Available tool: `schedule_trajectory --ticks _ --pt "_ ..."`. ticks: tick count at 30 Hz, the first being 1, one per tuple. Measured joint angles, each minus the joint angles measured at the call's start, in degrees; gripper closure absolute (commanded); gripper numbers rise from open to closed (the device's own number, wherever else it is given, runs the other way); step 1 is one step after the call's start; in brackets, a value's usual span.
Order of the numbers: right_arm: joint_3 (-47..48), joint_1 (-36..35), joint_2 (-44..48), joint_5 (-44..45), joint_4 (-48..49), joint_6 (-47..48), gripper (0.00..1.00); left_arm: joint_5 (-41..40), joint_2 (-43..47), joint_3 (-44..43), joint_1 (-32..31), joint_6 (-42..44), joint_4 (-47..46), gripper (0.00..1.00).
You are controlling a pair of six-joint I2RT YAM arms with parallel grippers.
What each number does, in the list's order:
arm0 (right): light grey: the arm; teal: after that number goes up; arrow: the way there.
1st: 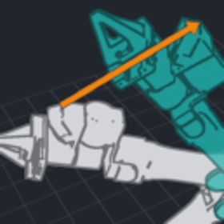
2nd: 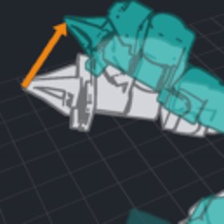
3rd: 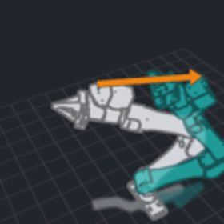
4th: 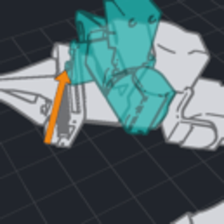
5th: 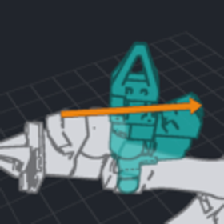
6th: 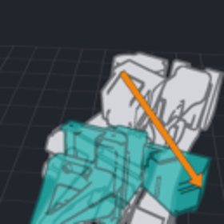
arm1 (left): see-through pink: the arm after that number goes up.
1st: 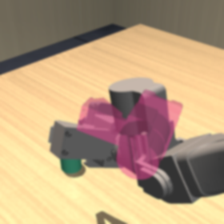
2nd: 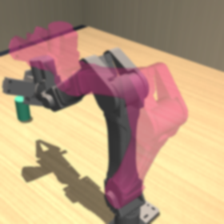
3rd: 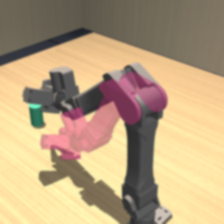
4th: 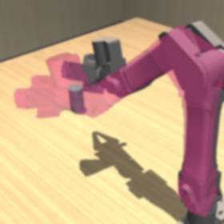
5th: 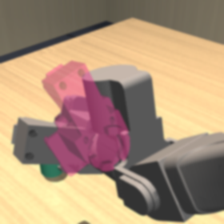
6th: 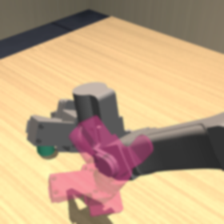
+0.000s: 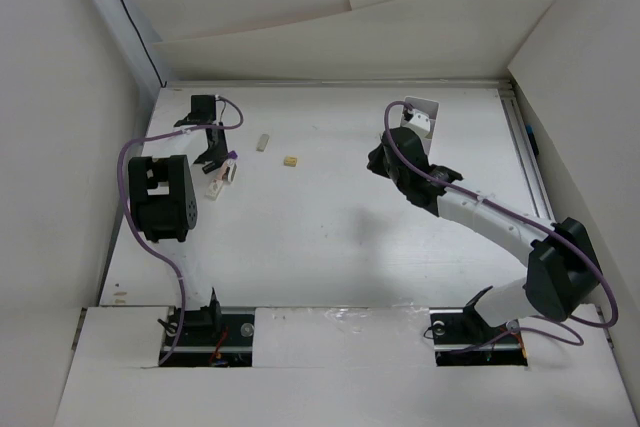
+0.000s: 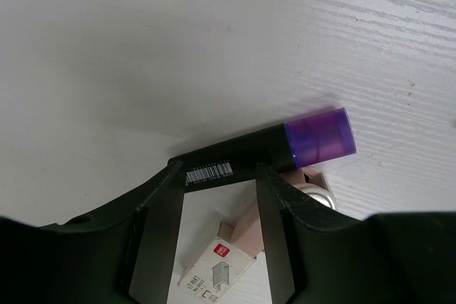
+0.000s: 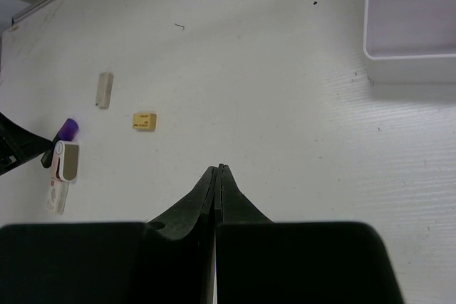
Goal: Sort the stationery into containers
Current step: Pick up the pen from the center of the board.
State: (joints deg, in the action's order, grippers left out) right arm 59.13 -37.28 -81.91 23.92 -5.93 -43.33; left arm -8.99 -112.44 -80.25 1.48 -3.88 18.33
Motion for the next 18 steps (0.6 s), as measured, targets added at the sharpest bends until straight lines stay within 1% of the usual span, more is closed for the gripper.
schedule_trajectory --ticks 1,6,12,14,15,16,18 --pt "0.00 0.00 0.00 0.00 0.02 0.00 1.00 0.02 0.00 0.00 -0.04 0.07 0.00 0.58" --pt "0.00 0.00 0.00 0.00 0.02 0.00 1.00 -0.35 -1.18 -0.02 -1.20 0.68 0.00 0.58" --pt "0.00 0.00 0.00 0.00 0.02 0.00 1.00 -2.89 -2.47 -0.70 -2.32 1.64 0.00 0.58" --pt "0.00 0.00 0.00 0.00 0.02 0.00 1.00 -3.34 -2.62 -0.87 -2.38 1.81 0.00 0.64" --pt "0.00 0.00 0.00 0.00 0.02 0.00 1.00 -3.54 -2.62 -0.87 -2.38 1.90 0.00 0.65" --pt "0.00 0.00 0.00 0.00 0.02 0.00 1.00 -3.78 -2.67 -0.90 -2.38 1.99 -0.04 0.65" --pt "0.00 0.00 0.00 0.00 0.02 0.00 1.00 -4.02 -2.78 -0.92 -2.38 1.99 -0.24 0.60"
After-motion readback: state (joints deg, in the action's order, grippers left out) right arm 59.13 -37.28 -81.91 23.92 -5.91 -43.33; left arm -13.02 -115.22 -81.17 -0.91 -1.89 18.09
